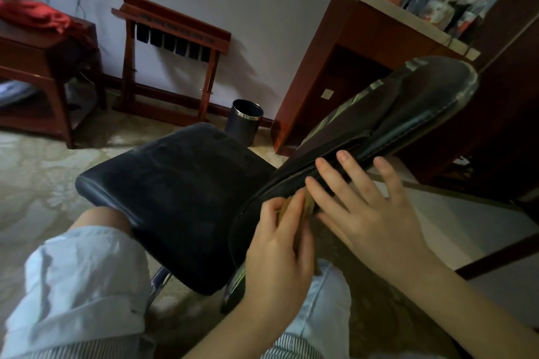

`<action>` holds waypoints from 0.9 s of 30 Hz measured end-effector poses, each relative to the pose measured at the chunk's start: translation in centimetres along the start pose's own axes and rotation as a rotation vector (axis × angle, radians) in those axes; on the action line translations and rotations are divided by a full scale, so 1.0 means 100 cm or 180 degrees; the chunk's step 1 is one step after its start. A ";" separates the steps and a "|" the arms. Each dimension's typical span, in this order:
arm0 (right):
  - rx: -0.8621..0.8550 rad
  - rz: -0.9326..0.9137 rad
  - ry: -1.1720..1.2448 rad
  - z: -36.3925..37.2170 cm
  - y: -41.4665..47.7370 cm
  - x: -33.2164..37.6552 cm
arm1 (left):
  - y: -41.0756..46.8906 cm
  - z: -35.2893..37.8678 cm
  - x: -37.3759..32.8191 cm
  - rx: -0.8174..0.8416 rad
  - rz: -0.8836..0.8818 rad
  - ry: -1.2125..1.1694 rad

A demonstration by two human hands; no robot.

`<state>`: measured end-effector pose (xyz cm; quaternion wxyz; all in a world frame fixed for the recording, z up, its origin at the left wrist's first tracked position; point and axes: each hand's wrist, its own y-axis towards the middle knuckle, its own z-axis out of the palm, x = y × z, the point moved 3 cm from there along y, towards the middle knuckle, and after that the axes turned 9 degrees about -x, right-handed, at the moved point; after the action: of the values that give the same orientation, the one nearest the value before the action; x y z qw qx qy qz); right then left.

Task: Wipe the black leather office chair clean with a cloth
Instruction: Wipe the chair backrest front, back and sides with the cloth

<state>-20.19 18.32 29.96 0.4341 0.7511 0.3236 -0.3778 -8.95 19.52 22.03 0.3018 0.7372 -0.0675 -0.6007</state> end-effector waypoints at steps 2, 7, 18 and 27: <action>-0.0102 0.0010 -0.0017 0.004 0.000 0.003 | -0.002 0.003 0.009 -0.0048 0.0009 0.0145; -0.0283 0.0082 0.0029 0.014 -0.007 0.002 | -0.019 0.008 0.048 0.0160 -0.0244 0.0573; -0.0500 0.0197 0.0160 0.029 -0.022 -0.009 | -0.022 0.027 0.038 0.0290 -0.0825 -0.0078; -0.0546 0.0161 0.0154 0.028 -0.023 -0.010 | -0.008 0.032 0.011 -0.0025 -0.0012 -0.0387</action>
<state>-23.35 16.60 28.97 0.4982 0.7280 0.3461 -0.3193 -11.81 18.46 20.35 0.2989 0.6983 -0.0820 -0.6452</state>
